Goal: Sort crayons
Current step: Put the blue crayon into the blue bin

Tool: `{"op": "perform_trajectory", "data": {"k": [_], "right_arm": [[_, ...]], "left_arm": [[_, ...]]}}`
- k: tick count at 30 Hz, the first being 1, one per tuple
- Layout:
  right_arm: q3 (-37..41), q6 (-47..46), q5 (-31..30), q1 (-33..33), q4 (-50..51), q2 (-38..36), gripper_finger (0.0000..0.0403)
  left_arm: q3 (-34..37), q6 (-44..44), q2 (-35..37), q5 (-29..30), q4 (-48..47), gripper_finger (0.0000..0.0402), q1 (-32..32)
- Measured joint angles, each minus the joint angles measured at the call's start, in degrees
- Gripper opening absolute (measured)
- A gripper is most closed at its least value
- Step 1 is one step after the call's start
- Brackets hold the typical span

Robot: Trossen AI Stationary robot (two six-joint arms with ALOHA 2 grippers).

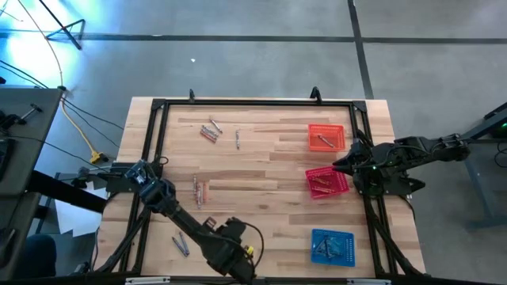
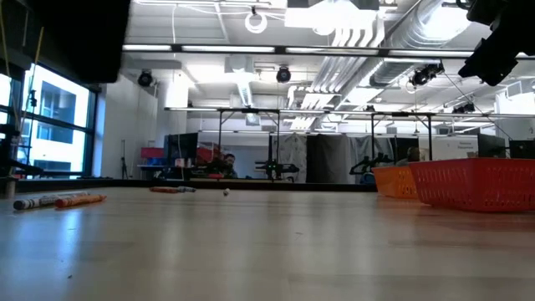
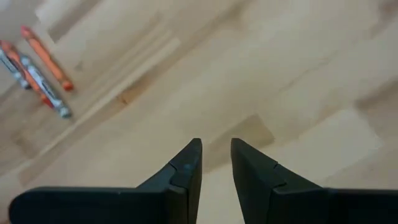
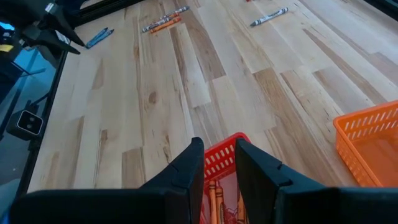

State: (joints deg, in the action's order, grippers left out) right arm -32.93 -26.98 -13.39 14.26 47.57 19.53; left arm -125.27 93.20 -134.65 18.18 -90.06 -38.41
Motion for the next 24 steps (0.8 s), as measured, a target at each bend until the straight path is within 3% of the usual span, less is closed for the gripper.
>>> {"op": "perform_trajectory", "data": {"k": [3, 18, 24], "right_arm": [[0.0, 0.0, 0.0, 0.0, 0.0, 0.0, 0.0084], [0.0, 0.0, 0.1, 0.0, 0.0, 0.0, 0.0084], [0.0, 0.0, 0.1, 0.0, 0.0, 0.0, 0.0084]], "left_arm": [[0.0, 2.7, 0.0, 4.1, 0.1, 0.0074, 0.6], [0.6, 3.1, 0.0, 5.4, 0.1, 0.0074, 4.2], [12.0, 7.1, 6.1, -0.3, 0.2, 0.0074, 5.5]]}}
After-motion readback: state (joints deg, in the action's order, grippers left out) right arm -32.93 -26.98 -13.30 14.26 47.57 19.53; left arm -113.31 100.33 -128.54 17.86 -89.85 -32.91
